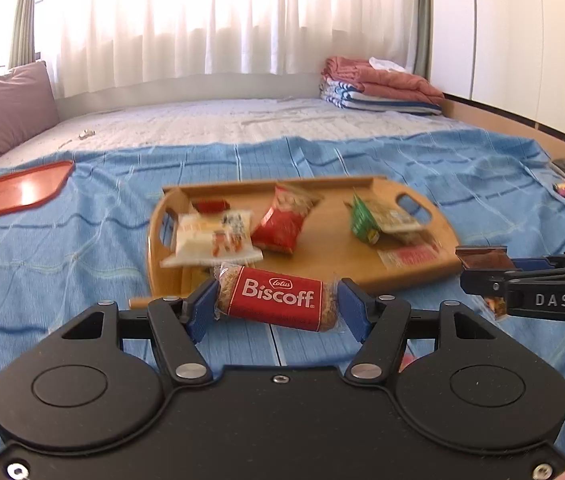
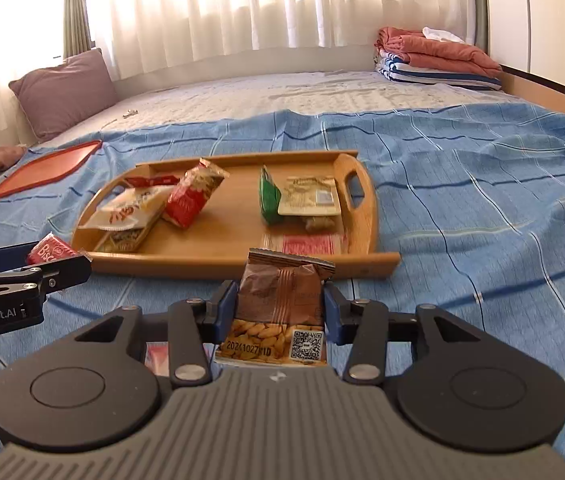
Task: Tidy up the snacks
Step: 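Carry the Biscoff packet and brown peanut packet over the wooden tray with both tools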
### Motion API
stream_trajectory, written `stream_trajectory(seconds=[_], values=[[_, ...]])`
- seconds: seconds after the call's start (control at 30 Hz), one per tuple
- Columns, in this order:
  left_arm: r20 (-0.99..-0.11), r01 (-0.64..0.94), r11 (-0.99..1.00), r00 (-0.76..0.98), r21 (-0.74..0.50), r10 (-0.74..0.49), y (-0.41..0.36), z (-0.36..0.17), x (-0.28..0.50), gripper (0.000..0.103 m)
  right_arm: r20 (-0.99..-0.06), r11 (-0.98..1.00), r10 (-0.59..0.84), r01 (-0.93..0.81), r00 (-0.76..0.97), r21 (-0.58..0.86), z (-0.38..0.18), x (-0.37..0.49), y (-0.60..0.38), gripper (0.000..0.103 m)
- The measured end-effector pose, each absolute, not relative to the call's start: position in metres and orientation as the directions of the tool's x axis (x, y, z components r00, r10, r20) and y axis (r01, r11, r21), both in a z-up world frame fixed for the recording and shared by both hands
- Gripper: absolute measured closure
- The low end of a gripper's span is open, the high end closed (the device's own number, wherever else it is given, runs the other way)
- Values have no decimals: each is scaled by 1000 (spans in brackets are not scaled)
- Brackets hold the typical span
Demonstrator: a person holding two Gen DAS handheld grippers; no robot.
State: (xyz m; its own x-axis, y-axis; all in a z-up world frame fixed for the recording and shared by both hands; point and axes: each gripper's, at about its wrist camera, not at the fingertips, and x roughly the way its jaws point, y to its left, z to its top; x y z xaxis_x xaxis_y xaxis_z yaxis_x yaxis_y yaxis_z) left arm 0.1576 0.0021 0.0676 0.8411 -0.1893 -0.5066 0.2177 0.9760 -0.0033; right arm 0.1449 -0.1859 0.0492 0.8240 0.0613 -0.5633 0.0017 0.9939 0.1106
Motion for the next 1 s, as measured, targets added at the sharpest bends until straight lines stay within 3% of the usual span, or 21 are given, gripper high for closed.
stream_trajectory(seconds=[0.33, 0.63, 1.0], values=[[-493, 214, 975, 844, -56, -213, 5, 96, 227, 41, -572, 990, 98, -23, 814, 136, 78, 209, -197, 54], [-569, 129, 978, 797, -163, -200, 18, 102, 316, 41, -619, 985, 119, -14, 776, 171, 89, 274, -210, 54], [-661, 54, 971, 723, -235, -200, 17, 66, 404, 41, -683, 988, 75, 39, 727, 151, 72, 345, -215, 54]])
